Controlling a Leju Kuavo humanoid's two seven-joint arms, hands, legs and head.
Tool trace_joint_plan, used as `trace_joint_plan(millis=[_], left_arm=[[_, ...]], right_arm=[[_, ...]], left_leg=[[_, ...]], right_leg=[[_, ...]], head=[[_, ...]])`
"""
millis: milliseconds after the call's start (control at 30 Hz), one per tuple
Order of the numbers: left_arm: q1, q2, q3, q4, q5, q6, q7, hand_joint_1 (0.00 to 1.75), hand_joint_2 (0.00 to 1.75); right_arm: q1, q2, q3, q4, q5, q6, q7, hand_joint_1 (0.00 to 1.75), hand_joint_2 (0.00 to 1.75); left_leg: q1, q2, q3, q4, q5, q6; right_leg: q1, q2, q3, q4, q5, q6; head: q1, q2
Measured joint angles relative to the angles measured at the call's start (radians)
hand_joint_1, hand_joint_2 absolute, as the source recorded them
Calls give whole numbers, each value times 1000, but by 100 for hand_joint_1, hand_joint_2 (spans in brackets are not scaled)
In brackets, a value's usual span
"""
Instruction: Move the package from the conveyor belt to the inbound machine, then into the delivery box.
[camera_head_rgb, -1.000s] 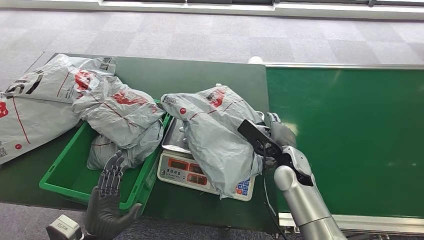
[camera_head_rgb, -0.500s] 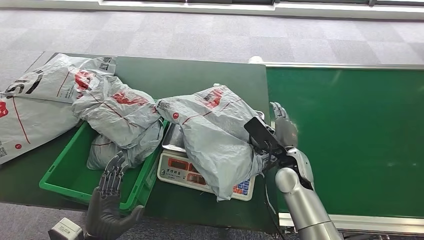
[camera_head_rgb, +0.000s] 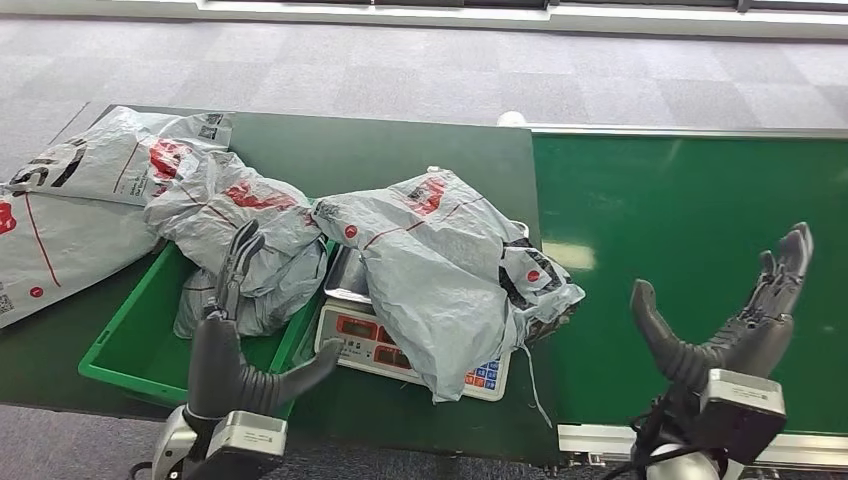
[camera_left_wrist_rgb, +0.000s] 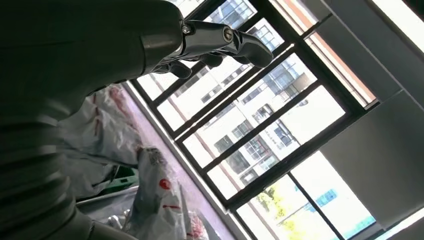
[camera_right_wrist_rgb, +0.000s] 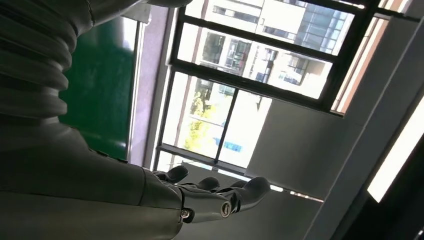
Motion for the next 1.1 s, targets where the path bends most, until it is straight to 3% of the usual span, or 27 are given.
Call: trace_joint_plan(millis=[133,267,500,633,900,1100], left_arm=[[-198,-12,-118,90,-151,-55,194,0,175],[-358,-36,-219,266,-266,-118,355,0,175],[-550,-114,-274,746,-296,-129,482,0,175],[-598,-141,-274,928,-296,-114,484,0,175],[-637,-157,-266,1092,-327,-156,559,0,175],[-669,-156,-210,1252,-351,-174,588,2,175]], right_arm=[[85,10,-28,-51,-193,27,-47,0,175],[138,11,-27,-57,-336,-49,-129,0,175],[117,-25,84,-35,-382,-145,-132,0,175],[100,-40,129,-16,-377,-154,-126,0,175],[90,-54,162,4,-328,-153,-110,0,175],[74,-52,178,16,-292,-144,-78,0,175]], left_leg=[[0,0,0,0,2,2],[-2,2,0,0,3,2],[-2,4,0,0,4,2],[-2,4,-1,0,5,2],[-2,4,-3,0,5,2],[-1,3,-1,-1,5,2]], right_leg=[[0,-1,1,0,2,1],[-2,2,1,0,5,2],[-2,5,1,0,7,2],[-2,6,0,1,7,2],[-2,6,-1,1,7,2],[-1,5,2,1,6,2]], head=[[0,0],[0,0],[0,0],[0,0],[0,0],[0,0]])
